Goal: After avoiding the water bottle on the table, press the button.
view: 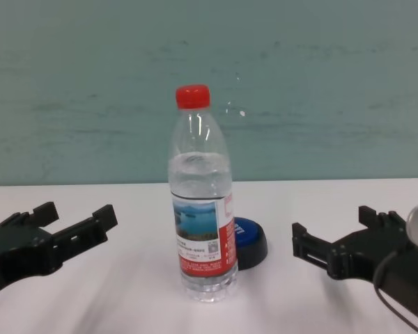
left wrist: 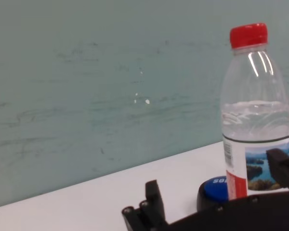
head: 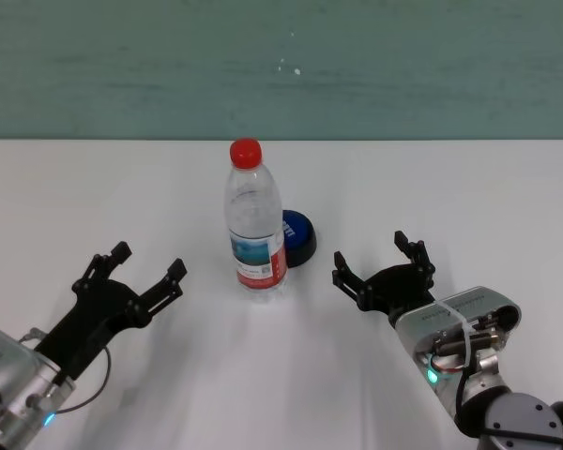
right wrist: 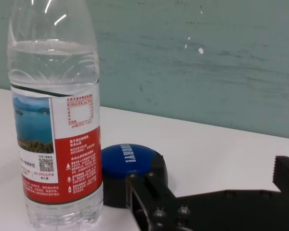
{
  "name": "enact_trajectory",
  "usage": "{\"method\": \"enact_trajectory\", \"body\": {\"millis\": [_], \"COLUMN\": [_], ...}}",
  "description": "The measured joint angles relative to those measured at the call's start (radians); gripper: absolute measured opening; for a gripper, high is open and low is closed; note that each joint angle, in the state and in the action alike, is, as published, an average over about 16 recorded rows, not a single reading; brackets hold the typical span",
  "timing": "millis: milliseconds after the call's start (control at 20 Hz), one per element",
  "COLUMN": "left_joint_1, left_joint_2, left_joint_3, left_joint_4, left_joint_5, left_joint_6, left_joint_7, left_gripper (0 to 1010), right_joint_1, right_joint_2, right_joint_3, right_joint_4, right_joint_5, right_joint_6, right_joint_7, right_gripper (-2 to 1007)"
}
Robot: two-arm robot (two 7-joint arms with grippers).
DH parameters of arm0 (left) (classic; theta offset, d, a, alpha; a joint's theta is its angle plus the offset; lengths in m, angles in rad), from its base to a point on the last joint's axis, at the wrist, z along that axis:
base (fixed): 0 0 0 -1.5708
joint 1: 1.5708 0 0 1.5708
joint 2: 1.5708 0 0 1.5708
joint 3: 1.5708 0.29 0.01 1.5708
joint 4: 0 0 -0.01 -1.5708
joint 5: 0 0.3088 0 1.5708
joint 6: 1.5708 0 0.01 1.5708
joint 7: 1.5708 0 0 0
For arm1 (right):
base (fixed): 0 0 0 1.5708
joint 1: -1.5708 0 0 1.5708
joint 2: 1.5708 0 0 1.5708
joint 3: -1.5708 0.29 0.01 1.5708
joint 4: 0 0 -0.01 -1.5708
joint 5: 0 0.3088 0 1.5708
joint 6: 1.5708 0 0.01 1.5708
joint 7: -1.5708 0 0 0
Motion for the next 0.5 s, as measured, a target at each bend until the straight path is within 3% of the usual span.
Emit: {"method": "enact_trajectory", "body": {"millis": [500], "left_joint_1": [0.0], "left_joint_2": [0.0], "left_joint_3": [0.0], "left_joint_4": [0.0], "left_joint_5": [0.0], "left_joint_6": [0.0], "left_joint_7": [0.0], "left_gripper": [1010], "right_joint_1": [0.001], "right_joint_2": [0.001], "right_joint_3": [0.0], "right_joint_4": [-0.001], "right_joint_5": [0.0], "right_joint_6": [0.002], "right_joint_7": [0.001], "right_gripper": [1004]}}
